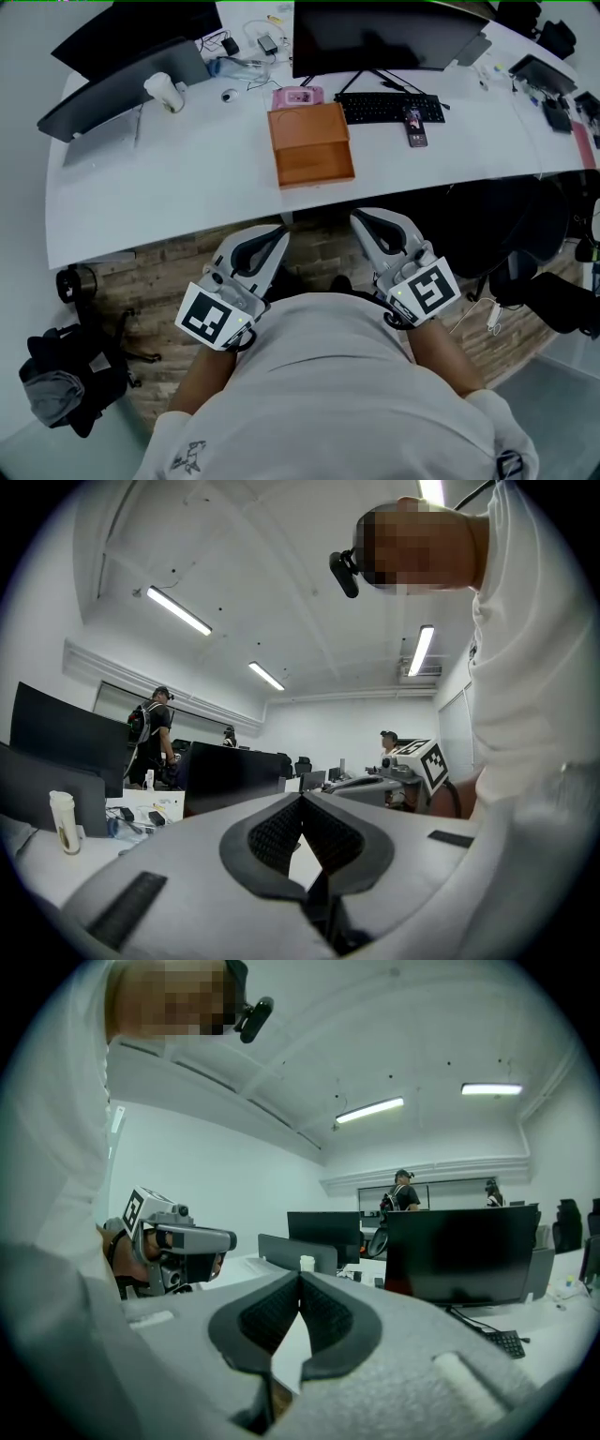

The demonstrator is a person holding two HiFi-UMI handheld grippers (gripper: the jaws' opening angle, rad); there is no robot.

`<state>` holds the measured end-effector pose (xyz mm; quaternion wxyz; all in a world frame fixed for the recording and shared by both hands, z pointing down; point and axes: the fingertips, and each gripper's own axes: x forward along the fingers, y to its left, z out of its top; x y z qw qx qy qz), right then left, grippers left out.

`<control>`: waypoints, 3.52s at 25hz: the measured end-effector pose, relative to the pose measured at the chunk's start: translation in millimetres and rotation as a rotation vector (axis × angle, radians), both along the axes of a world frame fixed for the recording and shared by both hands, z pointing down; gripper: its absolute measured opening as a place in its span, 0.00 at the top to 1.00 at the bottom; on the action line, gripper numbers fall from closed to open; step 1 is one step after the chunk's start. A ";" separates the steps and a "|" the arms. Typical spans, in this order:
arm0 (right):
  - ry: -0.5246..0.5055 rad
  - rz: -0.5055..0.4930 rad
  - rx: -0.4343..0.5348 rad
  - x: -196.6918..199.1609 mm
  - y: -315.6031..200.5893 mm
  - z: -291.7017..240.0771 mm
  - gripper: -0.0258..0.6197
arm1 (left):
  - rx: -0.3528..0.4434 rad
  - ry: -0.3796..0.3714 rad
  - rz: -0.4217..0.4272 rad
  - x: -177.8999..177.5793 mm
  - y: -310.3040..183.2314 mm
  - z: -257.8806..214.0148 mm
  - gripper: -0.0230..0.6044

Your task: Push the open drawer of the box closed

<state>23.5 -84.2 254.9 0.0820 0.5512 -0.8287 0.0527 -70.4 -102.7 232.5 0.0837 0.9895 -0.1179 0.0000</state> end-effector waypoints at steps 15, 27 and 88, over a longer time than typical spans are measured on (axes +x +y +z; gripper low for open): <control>-0.013 0.126 -0.028 -43.5 -27.5 14.9 0.96 | -0.010 0.016 0.067 -60.2 -43.3 11.5 0.97; -0.021 0.103 -0.062 -26.9 -50.6 42.1 0.96 | -0.031 -0.016 0.034 -49.8 -65.4 26.8 0.97; -0.202 0.069 -0.732 65.9 -137.2 423.5 0.83 | -0.283 -0.391 0.079 76.5 -156.5 343.7 0.97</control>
